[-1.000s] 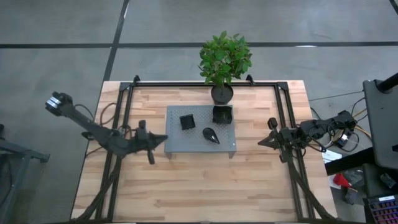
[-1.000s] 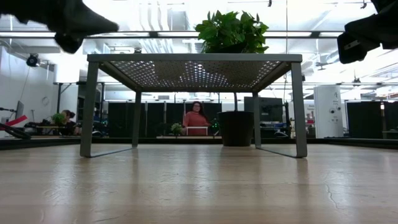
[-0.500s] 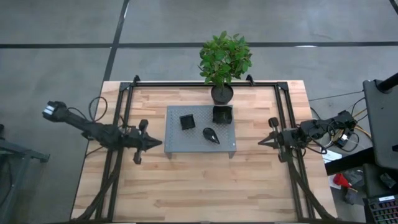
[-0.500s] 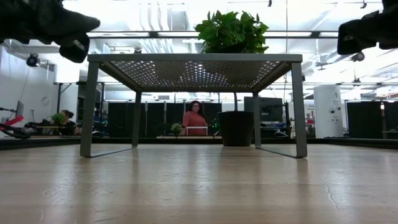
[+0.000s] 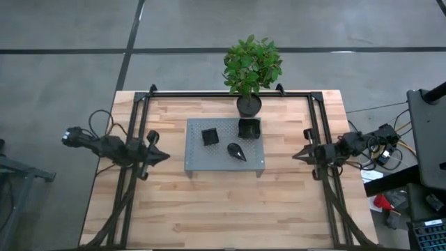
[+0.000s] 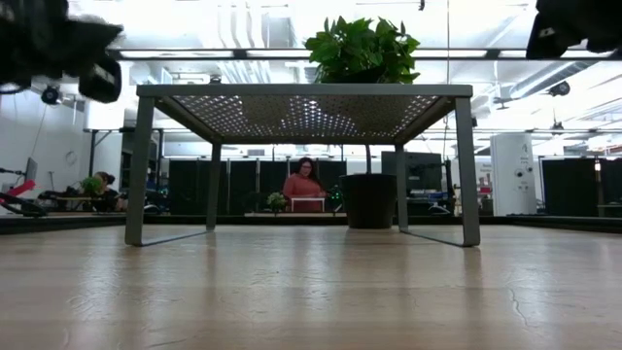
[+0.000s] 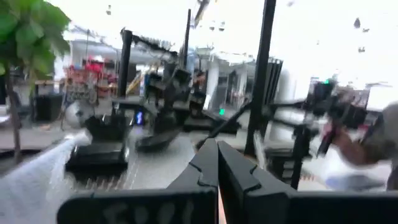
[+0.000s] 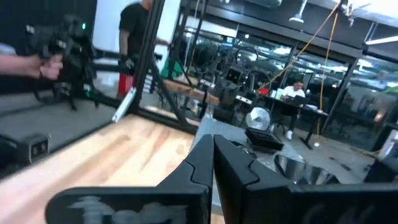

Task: Pick & Place Mini shaped plates
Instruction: Return to Home Position

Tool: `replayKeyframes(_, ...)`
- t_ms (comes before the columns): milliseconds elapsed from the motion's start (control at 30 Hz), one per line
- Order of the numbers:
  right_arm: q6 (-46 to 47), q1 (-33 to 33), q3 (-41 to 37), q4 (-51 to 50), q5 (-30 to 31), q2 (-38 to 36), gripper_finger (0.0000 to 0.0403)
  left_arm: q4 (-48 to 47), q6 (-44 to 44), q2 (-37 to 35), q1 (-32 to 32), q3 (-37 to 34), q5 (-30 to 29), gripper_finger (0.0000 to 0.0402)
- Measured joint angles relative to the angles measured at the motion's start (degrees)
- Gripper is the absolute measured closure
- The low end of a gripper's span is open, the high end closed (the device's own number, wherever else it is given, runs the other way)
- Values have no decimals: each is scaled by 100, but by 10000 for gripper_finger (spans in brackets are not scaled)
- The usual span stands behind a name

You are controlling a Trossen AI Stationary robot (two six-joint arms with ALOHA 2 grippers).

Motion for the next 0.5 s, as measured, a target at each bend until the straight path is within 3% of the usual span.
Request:
replayKeyframes(100,-209,-2,0,-119,4,2,394,-365,102,-232,13,-133,-57,401)
replayKeyframes(300,653,2,0,109,-15,-92,394,-378,157,-146,14,-118,-358,401)
replayKeyframes(500,446,-7,0,-287,26,-260,394,-505,10,-115,12,-146,-354,401)
